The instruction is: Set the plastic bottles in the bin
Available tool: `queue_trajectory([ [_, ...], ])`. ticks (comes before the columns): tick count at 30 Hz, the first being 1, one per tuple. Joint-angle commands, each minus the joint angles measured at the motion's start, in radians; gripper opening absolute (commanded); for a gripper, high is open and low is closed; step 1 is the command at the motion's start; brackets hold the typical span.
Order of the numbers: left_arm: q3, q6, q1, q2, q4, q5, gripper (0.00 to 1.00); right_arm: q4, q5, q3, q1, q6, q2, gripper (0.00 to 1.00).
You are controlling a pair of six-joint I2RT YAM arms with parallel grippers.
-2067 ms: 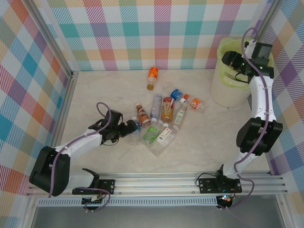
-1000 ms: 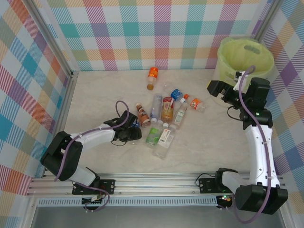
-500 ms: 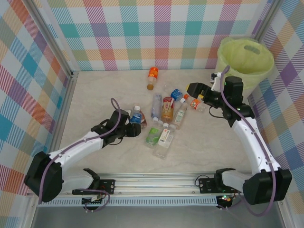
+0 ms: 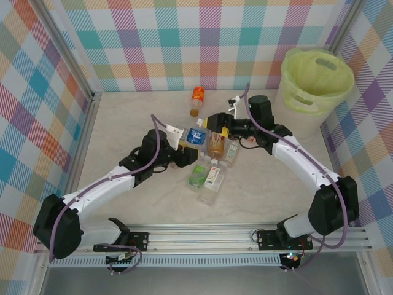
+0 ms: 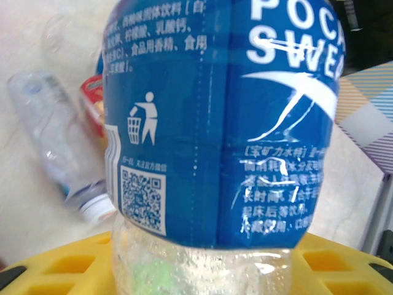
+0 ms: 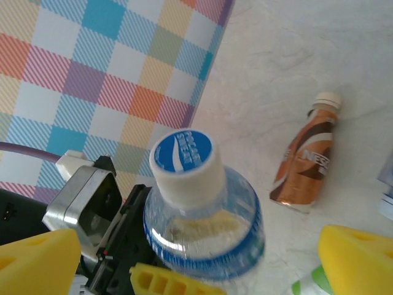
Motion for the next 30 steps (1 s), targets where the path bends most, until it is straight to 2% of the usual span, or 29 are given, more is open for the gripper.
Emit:
queue_trajectory([
  [1,0.042,0.061,-0.019,0.006,0.06,0.052,0.46,0.047,0.003,0.067,0.011,0.022,0.037,0.94],
  [5,0.049,0.07,-0.021,0.005,0.046,0.057,0.46,0.032,0.054,0.101,0.026,-0.013,0.049,0.81],
  [9,0.051,0.063,-0.024,0.007,0.044,0.066,0.46,0.033,0.085,0.11,0.032,-0.034,0.055,0.6],
  [15,0.077,0.041,-0.026,0.034,0.036,0.064,0.47,0.03,0.061,0.102,0.042,-0.056,0.052,0.5],
  [22,0.09,0.016,-0.026,0.047,0.018,0.036,0.5,0.0,0.097,0.103,0.051,-0.094,0.036,0.29],
  [26,0.097,-0.024,-0.026,0.058,0.0,0.004,0.63,-0.024,0.139,0.113,0.051,-0.123,0.021,0.19],
  [30,0.064,-0.085,-0.025,0.023,0.031,-0.063,0.88,-0.097,0.224,0.144,0.041,-0.198,-0.007,0.11],
])
